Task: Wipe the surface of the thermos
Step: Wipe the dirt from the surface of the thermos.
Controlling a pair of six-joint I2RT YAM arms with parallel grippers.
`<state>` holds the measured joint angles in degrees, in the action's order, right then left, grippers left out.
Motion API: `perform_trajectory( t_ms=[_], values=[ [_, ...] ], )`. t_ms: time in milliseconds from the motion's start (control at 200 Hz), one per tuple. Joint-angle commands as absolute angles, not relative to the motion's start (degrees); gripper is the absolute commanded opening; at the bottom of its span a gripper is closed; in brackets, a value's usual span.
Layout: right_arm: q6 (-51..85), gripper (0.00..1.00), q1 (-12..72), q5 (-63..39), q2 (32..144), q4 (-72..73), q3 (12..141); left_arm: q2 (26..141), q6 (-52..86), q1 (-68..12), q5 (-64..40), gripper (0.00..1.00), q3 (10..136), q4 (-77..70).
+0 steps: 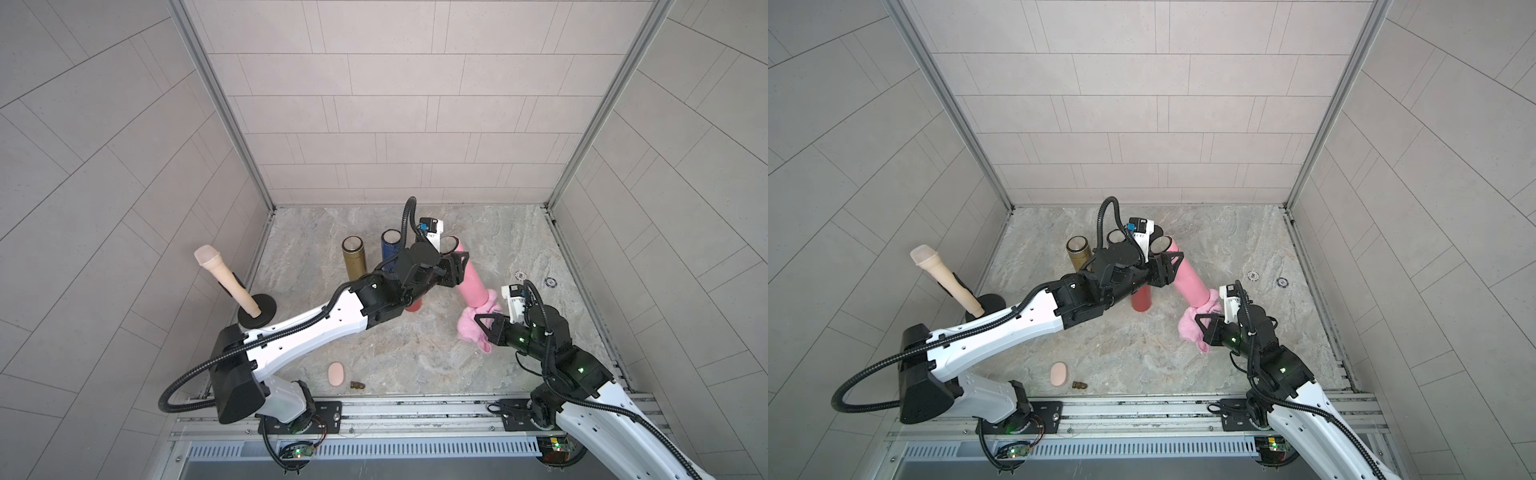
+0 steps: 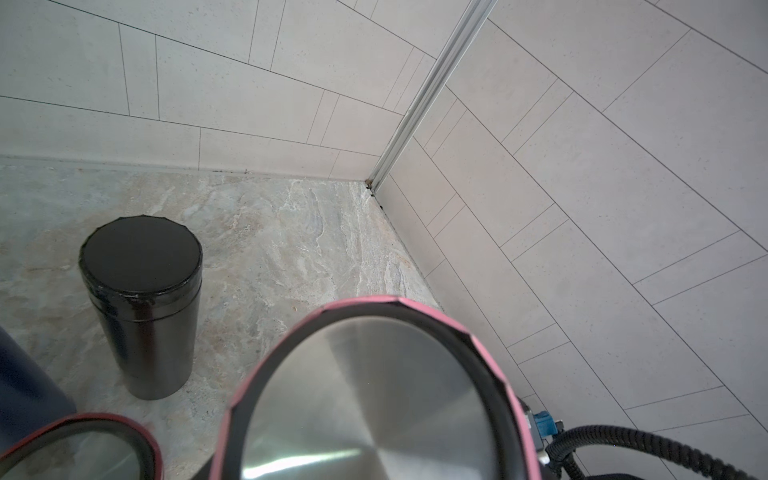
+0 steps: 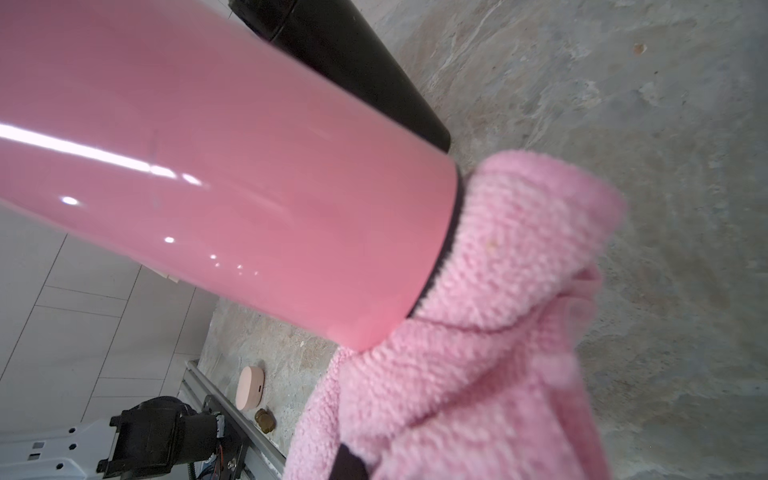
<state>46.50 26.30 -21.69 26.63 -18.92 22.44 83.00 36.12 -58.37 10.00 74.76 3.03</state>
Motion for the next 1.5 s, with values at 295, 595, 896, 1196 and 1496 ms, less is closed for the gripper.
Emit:
perform_trajectory(
  t_ms=[295, 595, 896, 1196, 1496],
  values=[
    [46.64, 0.0, 26.28, -21.95, 22.19, -20.71, 19.97, 81.74, 39.99, -57.68, 6.21, 0.0, 75.44, -3.87],
    [40.52, 0.0, 25.88, -17.21, 25.83, -25.72, 26.43, 79.04, 39.94, -57.48, 4.01, 0.0, 70.85, -2.02],
    [37.97, 0.0, 24.04, -13.94, 23.24, -31.85, 32.36, 76.43, 39.39, -55.83, 6.08, 0.0, 68.53, -0.77],
    [43.58, 0.0, 23.99, -13.91, 23.06, -29.01, 26.42, 74.06, 41.22, -55.34, 6.54, 0.0, 66.24, -8.02],
    [47.19, 0.0, 23.99, -20.36, 26.81, -16.05, 21.05, 76.36, 41.22, -55.34, 5.82, 0.0, 67.59, -10.05]
  ],
)
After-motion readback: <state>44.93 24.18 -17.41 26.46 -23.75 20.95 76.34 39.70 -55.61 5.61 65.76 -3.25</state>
